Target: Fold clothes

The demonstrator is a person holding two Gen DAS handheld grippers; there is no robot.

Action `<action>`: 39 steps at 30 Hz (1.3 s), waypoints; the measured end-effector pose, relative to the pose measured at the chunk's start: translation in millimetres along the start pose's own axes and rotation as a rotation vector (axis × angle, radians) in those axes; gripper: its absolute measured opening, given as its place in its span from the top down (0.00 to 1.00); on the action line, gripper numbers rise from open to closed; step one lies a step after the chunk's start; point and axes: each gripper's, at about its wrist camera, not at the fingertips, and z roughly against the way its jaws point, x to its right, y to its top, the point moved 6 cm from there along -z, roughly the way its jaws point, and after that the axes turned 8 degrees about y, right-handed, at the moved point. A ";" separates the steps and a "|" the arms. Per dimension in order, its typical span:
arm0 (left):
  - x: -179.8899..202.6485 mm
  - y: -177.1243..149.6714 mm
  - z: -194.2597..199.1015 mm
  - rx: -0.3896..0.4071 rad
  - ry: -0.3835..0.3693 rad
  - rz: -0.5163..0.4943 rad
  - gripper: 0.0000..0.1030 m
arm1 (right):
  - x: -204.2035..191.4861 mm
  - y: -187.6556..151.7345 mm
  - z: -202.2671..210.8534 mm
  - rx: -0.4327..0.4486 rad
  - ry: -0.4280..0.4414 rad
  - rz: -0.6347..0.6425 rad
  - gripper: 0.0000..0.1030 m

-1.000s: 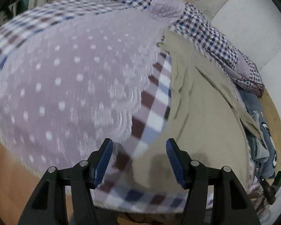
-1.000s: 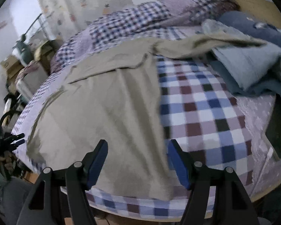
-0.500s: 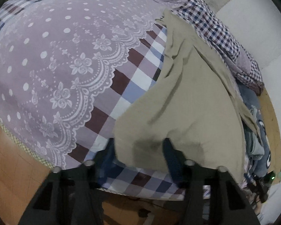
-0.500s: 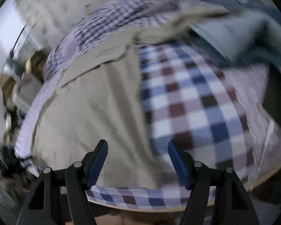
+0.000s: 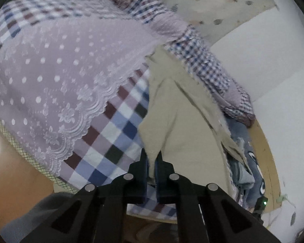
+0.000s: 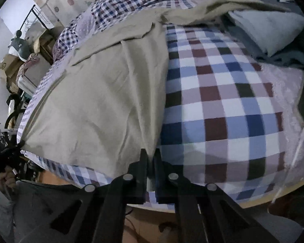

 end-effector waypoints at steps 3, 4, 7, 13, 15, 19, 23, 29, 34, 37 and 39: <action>-13.8 -12.8 -13.2 -0.096 0.124 0.009 0.94 | -2.0 -1.8 9.6 -0.003 -0.031 0.028 0.97; -19.5 -15.3 -17.5 -0.119 0.173 0.017 0.94 | -3.1 -2.2 10.8 -0.011 -0.042 0.040 0.97; -34.5 -20.3 -25.3 -0.168 0.294 0.043 0.92 | -5.7 -3.8 12.0 -0.036 -0.078 0.070 0.96; -48.0 -14.1 -7.4 -0.090 0.162 0.199 0.47 | 3.5 -6.6 10.4 -0.052 -0.142 0.043 0.92; -49.6 -8.0 -5.0 -0.046 0.121 0.226 0.44 | 6.4 -5.1 12.3 -0.033 -0.145 0.022 0.92; -47.9 -2.9 -18.1 -0.038 0.133 0.220 0.44 | 3.9 -0.4 23.6 0.040 -0.141 0.031 0.92; -23.9 -8.0 -57.3 -0.117 0.143 0.190 0.45 | -13.5 6.9 31.7 0.114 -0.114 0.077 0.92; -23.7 -15.3 -58.3 -0.141 0.082 0.200 0.46 | -102.4 1.9 23.2 0.209 0.019 0.323 0.86; -29.4 -19.0 -55.4 -0.138 0.077 0.188 0.46 | -212.4 -24.8 -31.4 0.203 0.111 0.625 0.54; -31.3 -16.0 -50.3 -0.110 0.059 0.199 0.44 | -264.9 -49.4 -70.4 0.184 0.104 0.813 0.54; -36.4 -14.6 -45.2 -0.093 0.043 0.216 0.39 | -293.5 -64.9 -98.1 0.181 0.080 0.951 0.54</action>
